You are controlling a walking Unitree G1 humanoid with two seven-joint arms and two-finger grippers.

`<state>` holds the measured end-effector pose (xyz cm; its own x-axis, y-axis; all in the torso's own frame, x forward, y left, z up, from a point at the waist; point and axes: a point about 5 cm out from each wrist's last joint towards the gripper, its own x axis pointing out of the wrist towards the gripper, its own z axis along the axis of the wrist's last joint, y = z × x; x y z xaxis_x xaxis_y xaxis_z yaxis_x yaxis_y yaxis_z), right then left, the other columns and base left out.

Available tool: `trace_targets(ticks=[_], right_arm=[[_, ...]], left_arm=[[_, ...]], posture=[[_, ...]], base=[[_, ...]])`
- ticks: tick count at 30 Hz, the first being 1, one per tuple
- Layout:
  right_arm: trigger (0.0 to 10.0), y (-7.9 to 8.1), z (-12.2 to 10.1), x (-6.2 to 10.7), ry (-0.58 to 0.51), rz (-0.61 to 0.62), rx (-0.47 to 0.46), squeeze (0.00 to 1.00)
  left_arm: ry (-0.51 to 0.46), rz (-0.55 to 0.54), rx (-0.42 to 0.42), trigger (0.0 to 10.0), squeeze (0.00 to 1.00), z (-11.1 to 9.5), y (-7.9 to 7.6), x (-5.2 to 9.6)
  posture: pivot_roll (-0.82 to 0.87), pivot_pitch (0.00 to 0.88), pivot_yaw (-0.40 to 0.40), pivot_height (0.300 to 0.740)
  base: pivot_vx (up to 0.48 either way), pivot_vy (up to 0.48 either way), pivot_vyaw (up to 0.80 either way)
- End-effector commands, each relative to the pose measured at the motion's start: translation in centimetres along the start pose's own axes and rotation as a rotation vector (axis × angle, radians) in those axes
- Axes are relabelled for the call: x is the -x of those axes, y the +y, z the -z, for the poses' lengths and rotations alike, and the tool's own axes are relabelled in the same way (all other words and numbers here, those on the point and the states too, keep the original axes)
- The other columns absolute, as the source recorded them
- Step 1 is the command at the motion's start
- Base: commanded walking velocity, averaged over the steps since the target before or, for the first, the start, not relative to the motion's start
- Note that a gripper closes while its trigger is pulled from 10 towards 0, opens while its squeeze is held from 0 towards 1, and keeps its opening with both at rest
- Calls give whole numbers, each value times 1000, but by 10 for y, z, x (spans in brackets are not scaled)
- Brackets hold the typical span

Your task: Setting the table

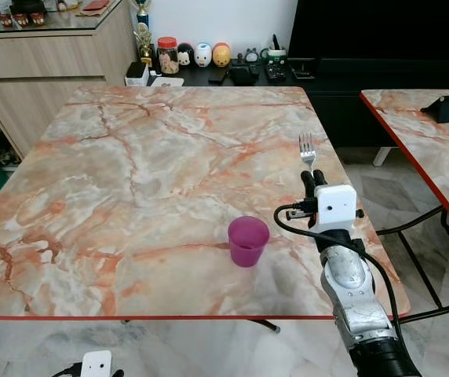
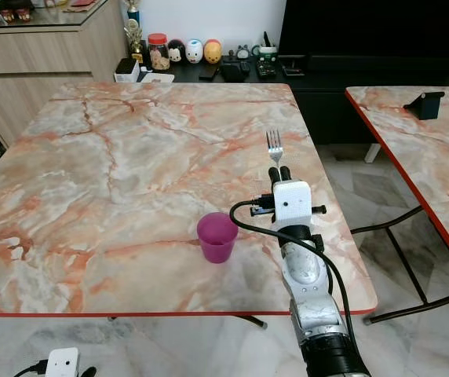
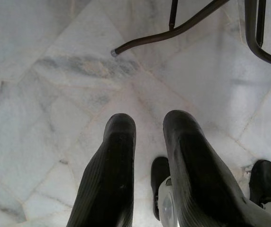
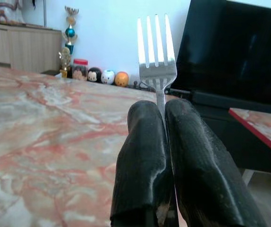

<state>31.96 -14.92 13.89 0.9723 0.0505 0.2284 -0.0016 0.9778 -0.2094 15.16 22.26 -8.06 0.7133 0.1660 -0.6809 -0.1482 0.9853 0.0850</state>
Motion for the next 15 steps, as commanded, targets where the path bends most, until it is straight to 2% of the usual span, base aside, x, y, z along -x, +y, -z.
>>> trace_targets(ticks=[1,10,15], right_arm=[[10000,-2,-13,-6,-58,10,-12,0],[10000,-3,-19,-10,-80,9,-10,0],[10000,-1,-21,-11,-87,-2,-15,0]], left_arm=[[22,-8,-16,10000,0,6,2,2],[21,-9,-16,10000,0,6,0,3],[20,-10,-17,10000,0,6,0,3]], posture=[[28,0,-8,740],[25,0,-10,740],[26,0,-11,740]], base=[[0,0,0],[0,0,0],[0,-263,0]])
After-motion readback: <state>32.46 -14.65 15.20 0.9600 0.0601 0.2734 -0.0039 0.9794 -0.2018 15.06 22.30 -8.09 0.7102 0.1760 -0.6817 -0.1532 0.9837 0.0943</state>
